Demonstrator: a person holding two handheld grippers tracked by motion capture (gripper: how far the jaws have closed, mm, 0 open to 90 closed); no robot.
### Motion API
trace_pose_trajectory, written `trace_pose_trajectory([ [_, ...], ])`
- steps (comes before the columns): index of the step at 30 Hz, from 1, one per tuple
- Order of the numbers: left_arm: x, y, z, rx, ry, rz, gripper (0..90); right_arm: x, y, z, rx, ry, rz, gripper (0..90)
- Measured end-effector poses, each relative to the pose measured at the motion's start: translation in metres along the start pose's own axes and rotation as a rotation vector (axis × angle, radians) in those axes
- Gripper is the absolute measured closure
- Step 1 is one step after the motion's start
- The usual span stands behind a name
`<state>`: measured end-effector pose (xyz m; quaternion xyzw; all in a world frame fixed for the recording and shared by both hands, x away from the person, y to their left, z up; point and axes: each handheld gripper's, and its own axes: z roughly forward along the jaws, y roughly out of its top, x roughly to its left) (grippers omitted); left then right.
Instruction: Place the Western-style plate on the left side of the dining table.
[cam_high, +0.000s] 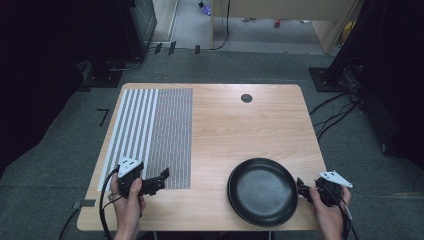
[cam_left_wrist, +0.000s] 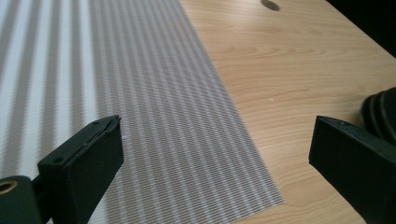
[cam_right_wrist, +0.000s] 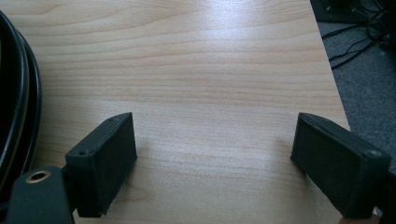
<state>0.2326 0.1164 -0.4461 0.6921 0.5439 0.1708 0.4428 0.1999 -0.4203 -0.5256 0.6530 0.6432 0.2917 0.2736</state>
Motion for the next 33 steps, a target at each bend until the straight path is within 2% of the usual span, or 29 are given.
trace_pose_trajectory([
  [2,-0.010,0.001,0.006,0.002,-0.018,0.012,3.1,0.000,0.000,0.000,0.000,0.000,-0.001,13.2],
  [3,-0.010,0.001,0.006,0.002,-0.018,0.012,3.1,0.000,0.000,0.000,0.000,0.000,-0.001,13.2],
  [4,-0.020,0.002,0.011,0.005,-0.031,0.031,3.1,0.000,0.000,0.000,-0.001,0.000,-0.001,13.2],
  [6,-0.029,0.002,0.015,0.014,-0.047,0.046,3.1,0.000,0.000,0.000,0.000,0.000,0.000,13.2],
  [8,-0.044,0.001,0.023,0.026,-0.075,0.072,3.1,0.000,0.000,0.000,0.000,0.000,0.000,13.3],
  [9,-0.044,0.001,0.023,0.026,-0.075,0.072,3.1,0.000,0.000,0.000,-0.001,-0.001,-0.001,13.2],
  [10,-0.054,0.000,0.027,0.032,-0.093,0.087,3.1,0.000,0.000,0.000,-0.001,-0.001,-0.002,13.2],
  [11,-0.054,0.000,0.027,0.032,-0.093,0.087,3.1,0.000,0.000,0.000,-0.001,-0.001,-0.002,13.2],
  [14,-0.071,-0.001,0.035,0.041,-0.121,0.109,3.1,0.000,0.000,0.000,0.000,-0.001,0.000,13.2],
  [19,-0.093,-0.001,0.044,0.046,-0.162,0.121,3.1,0.000,0.000,0.000,-0.001,-0.002,0.000,13.2],
  [21,-0.104,-0.002,0.049,0.046,-0.178,0.121,3.1,0.000,-0.001,-0.002,-0.008,-0.020,0.007,13.9],
  [26,-0.122,-0.010,0.060,0.073,-0.201,0.146,3.1,0.000,-0.005,-0.007,-0.016,-0.027,0.024,14.4],
  [33,-0.138,-0.018,0.070,0.101,-0.226,0.163,3.1,-0.001,-0.003,-0.019,-0.049,-0.030,0.072,16.7],
])
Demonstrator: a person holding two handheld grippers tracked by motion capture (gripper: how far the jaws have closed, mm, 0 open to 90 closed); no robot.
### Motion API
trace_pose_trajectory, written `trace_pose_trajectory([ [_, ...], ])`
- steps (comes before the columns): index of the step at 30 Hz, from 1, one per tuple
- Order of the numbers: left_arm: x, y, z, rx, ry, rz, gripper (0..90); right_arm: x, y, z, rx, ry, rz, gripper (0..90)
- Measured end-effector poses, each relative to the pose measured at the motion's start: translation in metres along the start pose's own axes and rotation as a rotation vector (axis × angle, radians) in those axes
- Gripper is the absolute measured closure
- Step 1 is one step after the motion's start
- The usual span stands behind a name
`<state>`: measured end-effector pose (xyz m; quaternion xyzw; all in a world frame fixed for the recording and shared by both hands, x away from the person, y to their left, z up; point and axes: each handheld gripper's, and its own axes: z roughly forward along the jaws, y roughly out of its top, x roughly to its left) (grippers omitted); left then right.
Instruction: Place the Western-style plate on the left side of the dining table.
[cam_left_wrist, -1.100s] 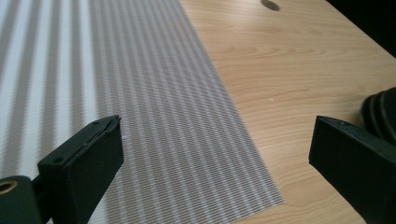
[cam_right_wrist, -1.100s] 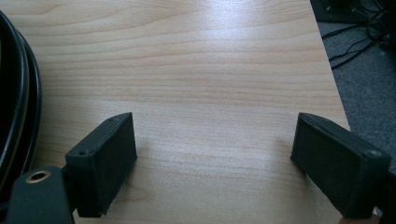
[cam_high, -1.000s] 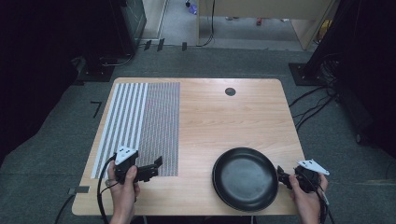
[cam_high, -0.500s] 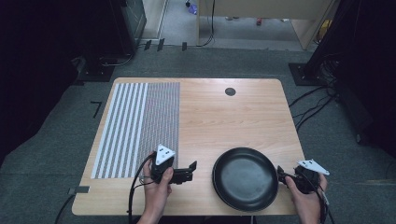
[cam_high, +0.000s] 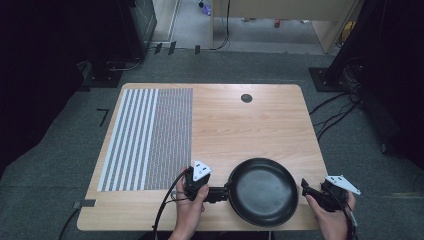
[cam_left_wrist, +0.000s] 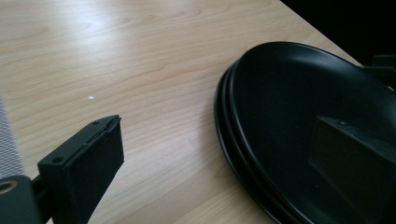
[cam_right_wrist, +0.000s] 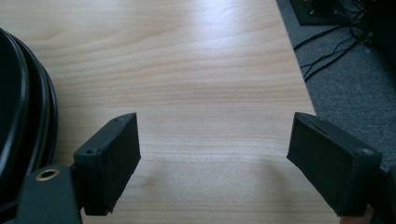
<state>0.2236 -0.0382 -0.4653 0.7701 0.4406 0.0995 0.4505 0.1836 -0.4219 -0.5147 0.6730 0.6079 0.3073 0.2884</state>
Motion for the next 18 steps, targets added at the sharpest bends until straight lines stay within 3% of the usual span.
trace_pose_trajectory([
  [4,-0.005,-0.002,0.005,0.010,-0.004,0.010,3.1,0.001,0.002,-0.009,-0.035,-0.001,0.013,18.6],
  [7,-0.009,-0.003,0.009,0.021,-0.008,0.008,3.1,0.007,0.006,-0.026,-0.096,0.021,0.003,21.2],
  [10,-0.011,-0.004,0.011,0.026,-0.009,0.008,3.1,0.011,0.007,-0.033,-0.117,0.038,-0.010,28.3],
  [11,-0.012,-0.004,0.012,0.032,-0.009,0.009,3.1,0.015,0.008,-0.039,-0.135,0.080,-0.017,39.8],
  [18,-0.021,-0.008,0.018,0.057,-0.010,0.021,3.1,0.029,0.005,-0.048,-0.149,0.148,-0.020,50.0],
])
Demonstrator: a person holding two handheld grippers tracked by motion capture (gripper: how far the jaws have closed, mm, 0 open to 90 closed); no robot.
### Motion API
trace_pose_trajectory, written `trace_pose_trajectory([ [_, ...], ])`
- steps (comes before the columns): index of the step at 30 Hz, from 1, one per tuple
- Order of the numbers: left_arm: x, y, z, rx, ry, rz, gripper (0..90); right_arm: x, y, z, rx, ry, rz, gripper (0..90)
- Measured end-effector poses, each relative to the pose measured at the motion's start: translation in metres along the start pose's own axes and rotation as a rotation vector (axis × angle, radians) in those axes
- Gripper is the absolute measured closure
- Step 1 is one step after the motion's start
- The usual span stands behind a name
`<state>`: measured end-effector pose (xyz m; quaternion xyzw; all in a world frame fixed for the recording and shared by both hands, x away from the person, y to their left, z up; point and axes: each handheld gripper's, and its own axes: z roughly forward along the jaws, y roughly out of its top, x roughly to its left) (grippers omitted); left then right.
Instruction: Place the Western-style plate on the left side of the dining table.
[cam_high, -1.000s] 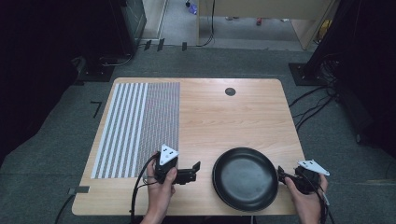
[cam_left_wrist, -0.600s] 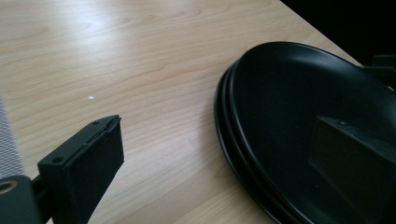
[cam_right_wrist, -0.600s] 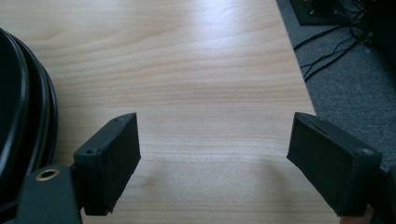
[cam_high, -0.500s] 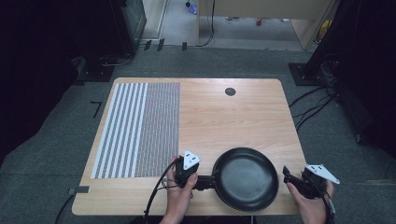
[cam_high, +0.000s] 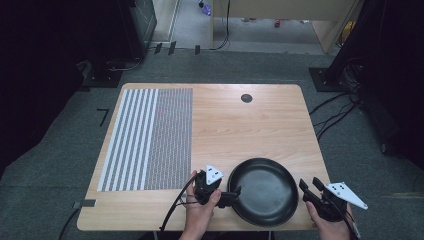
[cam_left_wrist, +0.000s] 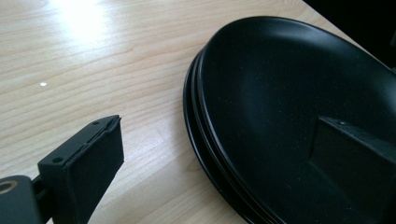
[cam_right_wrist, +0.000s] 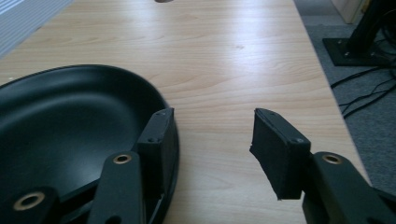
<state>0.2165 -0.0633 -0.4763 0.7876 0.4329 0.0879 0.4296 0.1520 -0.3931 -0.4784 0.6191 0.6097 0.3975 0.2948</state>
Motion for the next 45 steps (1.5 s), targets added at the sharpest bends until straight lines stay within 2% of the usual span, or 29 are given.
trace_pose_trajectory([
  [1,0.000,0.000,0.000,0.000,0.000,0.000,3.1,0.000,0.000,0.000,0.000,0.000,0.000,50.0],
  [5,-0.005,-0.002,0.003,0.009,-0.008,-0.002,3.1,0.007,-0.002,-0.003,0.035,0.054,0.028,55.8],
  [11,-0.012,-0.004,0.005,0.012,-0.034,-0.012,4.8,0.011,-0.002,-0.003,0.072,0.117,0.095,64.3],
  [13,-0.015,-0.005,0.006,0.016,-0.018,-0.012,10.9,0.011,-0.003,-0.002,0.082,0.125,0.099,67.1],
  [16,-0.018,-0.007,0.008,0.016,-0.015,-0.012,18.4,0.010,-0.005,0.000,0.100,0.149,0.117,71.9],
  [17,-0.018,-0.007,0.008,0.016,-0.015,-0.012,24.0,0.010,-0.005,0.000,0.098,0.150,0.121,73.1],
  [18,-0.020,-0.008,0.008,0.012,-0.011,-0.011,24.0,0.010,-0.005,0.000,0.098,0.150,0.121,73.1],
  [19,-0.021,-0.009,0.007,0.006,-0.015,-0.011,33.4,0.010,-0.006,0.000,0.098,0.148,0.133,75.3],
  [20,-0.021,-0.010,0.007,0.005,-0.013,-0.014,37.9,0.010,-0.006,0.000,0.099,0.148,0.140,75.7],
  [22,-0.019,-0.011,0.007,0.005,-0.004,-0.026,42.8,0.008,-0.006,0.000,0.094,0.152,0.149,75.8],
  [25,-0.014,-0.011,0.008,0.006,-0.012,-0.053,50.3,0.007,-0.007,0.001,0.107,0.130,0.158,76.9],
  [28,-0.013,-0.012,0.008,0.012,-0.005,-0.047,54.4,0.006,-0.008,0.002,0.120,0.140,0.169,78.1],
  [29,-0.012,-0.013,0.009,0.021,-0.007,-0.054,55.5,0.007,-0.009,0.004,0.129,0.131,0.169,81.7],
  [31,-0.011,-0.014,0.009,0.019,-0.009,-0.052,56.4,0.007,-0.009,0.004,0.133,0.126,0.170,83.2],
  [32,-0.010,-0.013,0.009,0.019,-0.021,-0.067,56.0,0.005,-0.010,0.005,0.133,0.128,0.183,83.9],
  [36,-0.009,-0.013,0.009,0.018,-0.029,-0.077,54.1,0.006,-0.011,0.004,0.132,0.129,0.198,84.4],
  [37,-0.007,-0.014,0.007,0.011,-0.028,-0.098,51.5,0.006,-0.010,0.004,0.134,0.128,0.203,84.8],
  [38,-0.007,-0.014,0.007,0.011,-0.028,-0.098,49.0,0.006,-0.010,0.004,0.134,0.128,0.203,84.8],
  [39,-0.006,-0.017,0.004,-0.017,-0.011,-0.121,48.5,0.006,-0.010,0.003,0.131,0.126,0.207,85.7],
  [42,-0.004,-0.018,0.004,-0.018,-0.013,-0.132,47.4,0.006,-0.010,0.002,0.128,0.128,0.214,86.2],
  [43,-0.004,-0.018,0.007,0.002,-0.028,-0.131,47.7,0.005,-0.010,0.002,0.128,0.132,0.217,86.2],
  [45,-0.005,-0.019,0.008,0.009,-0.033,-0.126,49.6,0.005,-0.010,0.002,0.128,0.134,0.218,86.2],
])
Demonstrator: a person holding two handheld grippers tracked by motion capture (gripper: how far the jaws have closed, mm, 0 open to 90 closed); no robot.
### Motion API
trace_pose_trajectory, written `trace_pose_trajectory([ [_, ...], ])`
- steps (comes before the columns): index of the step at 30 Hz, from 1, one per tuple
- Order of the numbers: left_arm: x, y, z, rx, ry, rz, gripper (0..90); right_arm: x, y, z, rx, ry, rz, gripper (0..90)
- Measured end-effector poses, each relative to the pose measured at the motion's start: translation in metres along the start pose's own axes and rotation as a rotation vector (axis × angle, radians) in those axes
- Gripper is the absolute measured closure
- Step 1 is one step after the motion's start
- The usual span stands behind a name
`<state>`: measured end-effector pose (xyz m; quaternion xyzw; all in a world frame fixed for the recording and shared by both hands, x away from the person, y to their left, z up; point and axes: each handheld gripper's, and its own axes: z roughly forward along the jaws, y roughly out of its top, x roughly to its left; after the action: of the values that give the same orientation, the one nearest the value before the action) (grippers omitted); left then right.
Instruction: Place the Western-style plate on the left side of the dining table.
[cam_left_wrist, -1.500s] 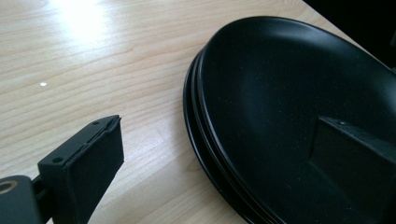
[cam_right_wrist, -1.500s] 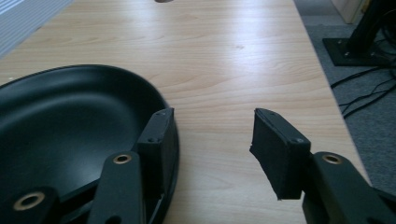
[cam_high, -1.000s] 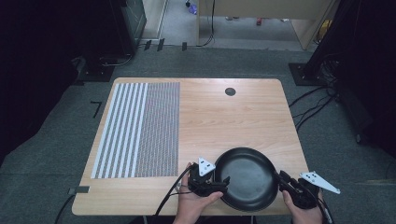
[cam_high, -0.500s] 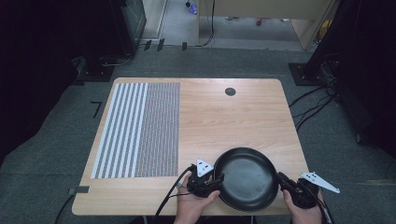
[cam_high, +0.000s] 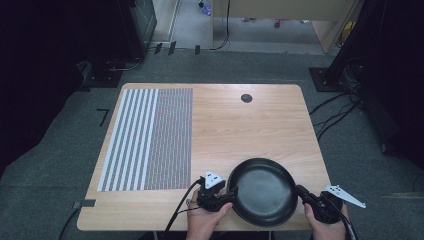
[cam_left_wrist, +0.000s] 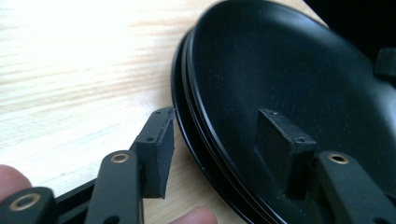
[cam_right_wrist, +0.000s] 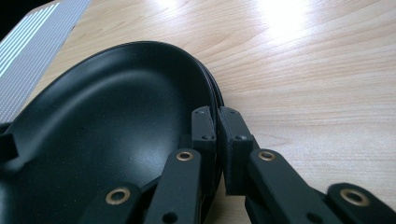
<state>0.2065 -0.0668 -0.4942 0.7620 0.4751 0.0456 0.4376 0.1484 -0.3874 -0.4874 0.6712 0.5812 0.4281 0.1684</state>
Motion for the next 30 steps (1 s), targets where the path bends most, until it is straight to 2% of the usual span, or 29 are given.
trace_pose_trajectory([
  [1,-0.001,-0.001,0.002,0.008,-0.006,0.004,49.6,0.000,0.000,0.000,0.000,0.001,0.000,86.2],
  [2,-0.003,-0.001,0.003,0.008,0.008,0.015,49.9,0.000,0.000,0.000,-0.002,0.001,-0.004,86.2],
  [5,-0.003,-0.001,0.003,0.001,0.014,0.011,52.5,0.000,-0.001,0.000,-0.005,0.000,-0.011,86.1],
  [9,-0.002,0.003,0.000,-0.005,0.002,0.021,53.7,-0.001,-0.001,0.002,-0.013,0.012,-0.008,86.1],
  [10,-0.002,0.005,0.000,0.004,-0.019,0.009,54.3,-0.001,-0.001,0.003,-0.012,0.019,0.000,86.0],
  [19,0.002,0.007,0.001,0.009,-0.038,-0.004,55.8,-0.001,-0.002,0.003,-0.009,0.029,0.011,86.0],
  [22,0.005,0.008,0.000,0.013,-0.053,-0.010,55.9,-0.002,-0.001,0.005,0.004,0.057,0.023,86.1],
  [30,0.007,0.009,-0.001,0.017,-0.045,0.005,58.3,-0.003,-0.002,0.006,0.026,0.105,0.049,86.1],
])
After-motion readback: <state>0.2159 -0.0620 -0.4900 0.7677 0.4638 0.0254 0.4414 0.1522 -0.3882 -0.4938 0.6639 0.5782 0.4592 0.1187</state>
